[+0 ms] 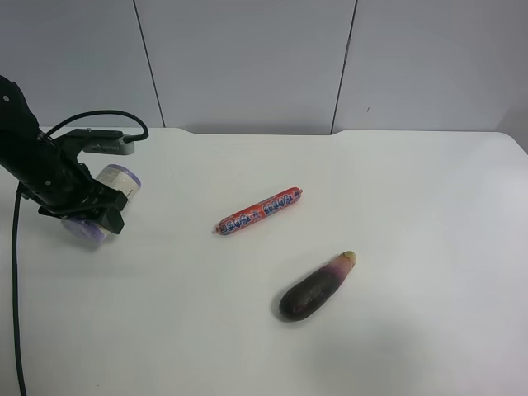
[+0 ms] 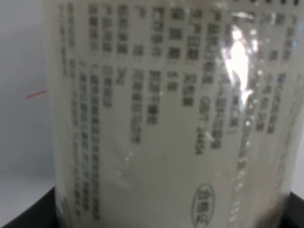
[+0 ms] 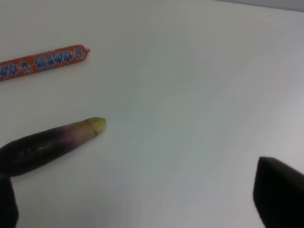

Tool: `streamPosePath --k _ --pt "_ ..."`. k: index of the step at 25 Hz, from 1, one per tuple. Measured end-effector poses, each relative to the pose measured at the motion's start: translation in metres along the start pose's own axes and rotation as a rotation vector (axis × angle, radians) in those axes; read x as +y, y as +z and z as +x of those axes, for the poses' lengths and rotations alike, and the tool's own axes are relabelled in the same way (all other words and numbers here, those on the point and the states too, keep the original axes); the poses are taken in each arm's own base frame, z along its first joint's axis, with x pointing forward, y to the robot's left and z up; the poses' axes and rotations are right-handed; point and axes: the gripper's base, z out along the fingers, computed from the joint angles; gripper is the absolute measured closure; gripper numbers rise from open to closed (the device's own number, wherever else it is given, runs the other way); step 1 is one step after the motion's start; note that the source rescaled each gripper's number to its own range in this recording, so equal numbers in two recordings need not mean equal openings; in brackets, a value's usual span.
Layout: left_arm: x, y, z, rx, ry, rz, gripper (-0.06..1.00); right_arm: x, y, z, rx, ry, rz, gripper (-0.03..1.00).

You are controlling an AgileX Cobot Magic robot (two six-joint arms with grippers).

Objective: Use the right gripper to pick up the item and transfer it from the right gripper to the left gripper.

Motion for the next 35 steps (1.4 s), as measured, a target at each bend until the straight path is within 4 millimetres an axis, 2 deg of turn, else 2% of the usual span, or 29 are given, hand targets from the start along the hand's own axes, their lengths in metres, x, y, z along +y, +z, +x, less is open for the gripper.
streamPosePath --k 13,14,15,16,17,18,19,23,30,35 --pt "0.002 0.007 -0.003 -0.029 -0.005 -0.014 0.94 0.0 0.0 0.0 0.0 0.0 0.0 -0.03" --pt "0.002 0.007 -0.003 -0.031 -0.005 -0.014 0.89 0.0 0.0 0.0 0.0 0.0 0.0 -0.03" --pt "0.002 0.007 -0.004 -0.04 -0.009 -0.017 0.69 0.0 0.0 0.0 0.0 0.0 0.0 -0.03" --pt "0.003 0.007 -0.005 -0.055 -0.012 -0.022 0.41 0.0 0.0 0.0 0.0 0.0 0.0 -0.03" --pt "0.003 0.007 -0.006 -0.065 -0.015 -0.025 0.2 0.0 0.0 0.0 0.0 0.0 0.0 -0.03" --pt "0.003 0.007 -0.007 -0.071 -0.016 -0.027 0.09 0.0 0.0 0.0 0.0 0.0 0.0 -0.03" --pt "0.004 0.007 -0.007 -0.076 -0.016 -0.029 0.03 0.0 0.0 0.0 0.0 0.0 0.0 -0.03" --pt "0.004 0.006 -0.008 -0.085 -0.017 -0.032 -0.03 0.0 0.0 0.0 0.0 0.0 0.0 -0.03" --pt "0.004 0.005 -0.008 -0.081 -0.018 -0.03 -0.04 0.0 0.0 0.0 0.0 0.0 0.0 -0.03" --pt "0.0 -0.016 -0.009 -0.118 -0.011 -0.026 -0.04 0.0 0.0 0.0 0.0 0.0 0.0 -0.03"
